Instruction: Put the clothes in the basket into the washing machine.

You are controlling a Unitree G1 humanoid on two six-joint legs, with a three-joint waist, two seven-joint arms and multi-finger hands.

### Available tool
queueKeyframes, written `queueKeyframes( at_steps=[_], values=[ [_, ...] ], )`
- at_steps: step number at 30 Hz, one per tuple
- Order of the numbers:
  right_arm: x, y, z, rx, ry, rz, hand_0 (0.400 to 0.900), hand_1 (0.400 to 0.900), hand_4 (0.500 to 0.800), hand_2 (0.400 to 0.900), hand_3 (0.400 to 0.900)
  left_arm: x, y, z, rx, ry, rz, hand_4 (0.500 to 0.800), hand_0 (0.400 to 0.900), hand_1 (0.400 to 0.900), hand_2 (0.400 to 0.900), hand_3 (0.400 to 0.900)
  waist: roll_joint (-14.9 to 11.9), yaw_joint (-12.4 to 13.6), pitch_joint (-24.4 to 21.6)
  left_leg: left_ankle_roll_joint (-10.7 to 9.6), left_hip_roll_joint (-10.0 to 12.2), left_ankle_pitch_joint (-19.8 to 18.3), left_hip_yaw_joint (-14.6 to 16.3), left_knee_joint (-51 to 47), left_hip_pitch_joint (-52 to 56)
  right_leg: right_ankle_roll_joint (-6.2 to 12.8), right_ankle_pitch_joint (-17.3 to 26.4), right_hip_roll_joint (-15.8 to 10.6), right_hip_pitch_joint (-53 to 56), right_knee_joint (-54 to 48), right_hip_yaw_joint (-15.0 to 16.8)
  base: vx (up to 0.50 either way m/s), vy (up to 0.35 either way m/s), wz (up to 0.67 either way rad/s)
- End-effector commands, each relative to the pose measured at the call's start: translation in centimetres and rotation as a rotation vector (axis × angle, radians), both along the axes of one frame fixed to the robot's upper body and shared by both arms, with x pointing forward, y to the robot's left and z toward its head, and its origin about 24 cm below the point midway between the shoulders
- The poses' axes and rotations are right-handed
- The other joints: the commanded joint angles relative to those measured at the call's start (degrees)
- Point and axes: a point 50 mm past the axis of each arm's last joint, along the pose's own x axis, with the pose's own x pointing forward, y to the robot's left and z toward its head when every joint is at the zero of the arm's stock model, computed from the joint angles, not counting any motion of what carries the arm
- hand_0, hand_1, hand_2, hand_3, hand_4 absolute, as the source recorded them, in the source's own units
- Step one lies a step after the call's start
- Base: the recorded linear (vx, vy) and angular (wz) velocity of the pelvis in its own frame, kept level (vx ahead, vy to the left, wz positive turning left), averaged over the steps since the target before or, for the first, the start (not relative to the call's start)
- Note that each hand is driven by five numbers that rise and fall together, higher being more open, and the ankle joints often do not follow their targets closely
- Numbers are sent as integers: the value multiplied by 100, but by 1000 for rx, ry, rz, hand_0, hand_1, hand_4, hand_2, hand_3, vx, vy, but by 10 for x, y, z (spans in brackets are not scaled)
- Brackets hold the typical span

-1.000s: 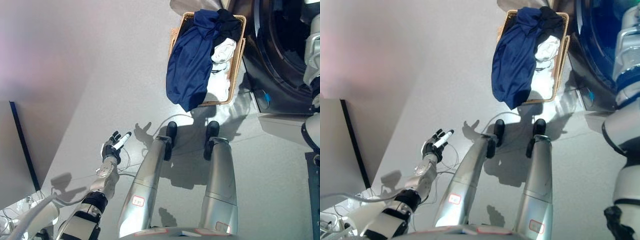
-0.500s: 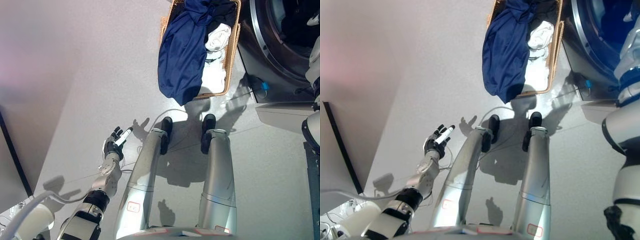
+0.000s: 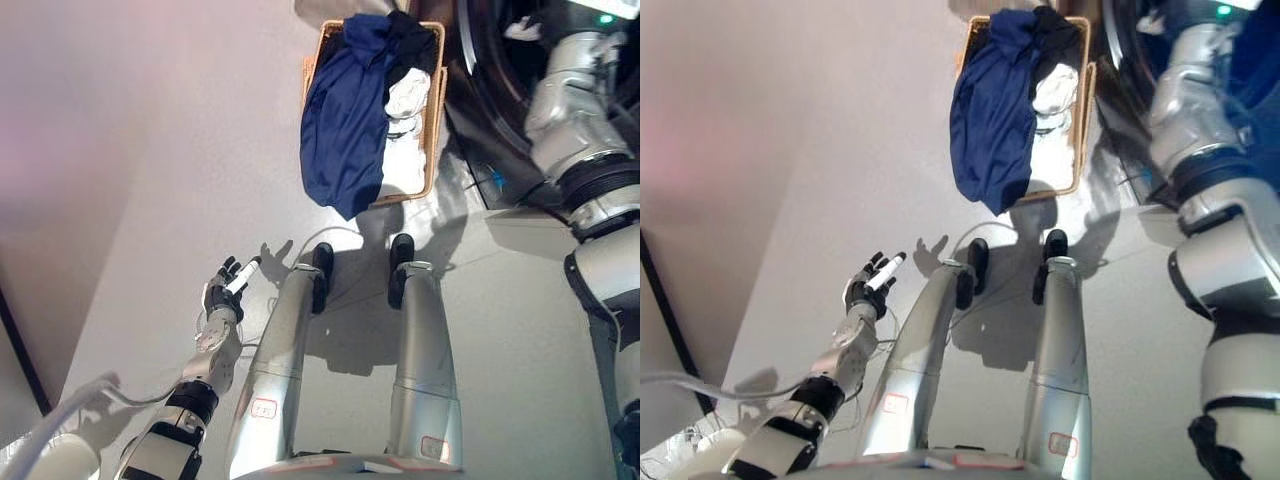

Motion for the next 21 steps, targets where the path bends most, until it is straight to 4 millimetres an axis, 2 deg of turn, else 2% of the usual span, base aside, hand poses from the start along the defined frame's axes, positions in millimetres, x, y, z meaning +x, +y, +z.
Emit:
queueKeyframes(
  at_steps=[1,6,7,8,9,10,11,12,13,14,15,16,17,18,21],
  values=[
    [-11,30,35,21,-186,169,900,900,800,900,900,-6,27,-4,47,19,112,800,900,900,900,900,196,21,104,-65,5,130,-96,-1013,723,47,-538,121,734,-158,-183,-35,60,-15],
    [-3,64,-9,136,-51,355,900,900,800,900,900,-12,27,-15,38,79,121,800,900,900,900,900,191,-11,153,-27,32,147,-133,-1391,1451,55,-481,139,1544,-634,-227,-22,60,-15],
    [-1,73,-31,202,37,426,900,900,800,900,900,-17,27,-21,37,118,125,800,900,900,900,900,162,-29,132,-18,35,137,-145,-1500,1698,62,-458,158,1836,-797,-234,-2,49,-13],
    [-1,73,-32,202,37,426,900,900,800,900,900,-17,28,-21,37,118,124,800,900,900,900,900,169,-30,166,-18,39,144,-152,-1528,1755,61,-449,160,1896,-828,-241,3,54,-10],
    [-1,77,-44,248,74,463,900,900,800,900,900,-20,28,-25,41,137,116,800,900,900,900,900,166,-34,151,-7,37,140,-163,-1606,1920,65,-453,149,2078,-918,-261,30,59,-11],
    [0,80,-67,320,163,499,900,900,800,900,900,-29,30,-33,43,179,115,800,900,900,900,900,161,-34,96,10,37,127,-180,-1740,2216,78,-434,138,2430,-1113,-292,41,75,-11],
    [0,82,-83,379,207,514,900,900,800,900,900,-34,30,-37,45,206,110,800,900,900,900,900,163,-34,91,14,44,120,-193,-1839,2413,84,-418,138,2663,-1257,-304,37,56,-10],
    [0,82,-83,380,207,514,900,900,800,900,900,-34,30,-38,46,206,109,800,900,900,900,900,169,-36,122,14,48,127,-202,-1866,2470,83,-409,141,2724,-1290,-313,30,34,-4],
    [0,80,-102,464,256,519,900,900,800,900,900,-39,32,-42,44,235,113,800,900,900,900,900,157,-46,91,22,51,131,-210,-1985,2659,91,-370,145,2937,-1444,-336,77,71,-10],
    [-3,79,-139,584,357,516,900,900,800,900,900,-50,32,-52,48,299,103,800,900,900,900,900,153,-57,-40,18,53,166,-235,-2279,3066,123,-281,150,3406,-1840,-373,78,71,-10],
    [-3,79,-139,585,357,516,900,900,800,900,900,-50,32,-52,48,299,103,800,900,900,900,900,162,-60,-7,17,58,177,-246,-2313,3127,122,-266,154,3473,-1883,-384,101,75,-6],
    [-7,78,-159,662,398,509,900,900,800,900,900,-56,32,-57,51,332,97,800,900,900,900,900,165,-62,-65,11,64,209,-255,-2511,3379,151,-205,164,3757,-2134,-430,114,62,-4],
    [-16,79,-200,767,519,483,900,900,800,900,900,-68,30,-66,64,390,75,800,900,900,900,900,147,-77,-225,-5,76,283,-280,-2828,3784,211,-92,203,4221,-2590,-501,115,62,-4],
    [-16,79,-201,768,520,483,900,900,800,900,900,-68,30,-66,64,390,75,800,900,900,900,900,155,-82,-196,-6,80,294,-290,-2861,3839,210,-77,207,4283,-2634,-511,123,62,-5],
    [-35,73,-257,930,654,394,900,900,800,900,900,-88,26,-80,77,479,30,800,900,900,900,900,99,-97,-426,-36,107,452,-326,-3565,4605,301,128,254,5090,-3393,-613,122,39,1]
  ],
)
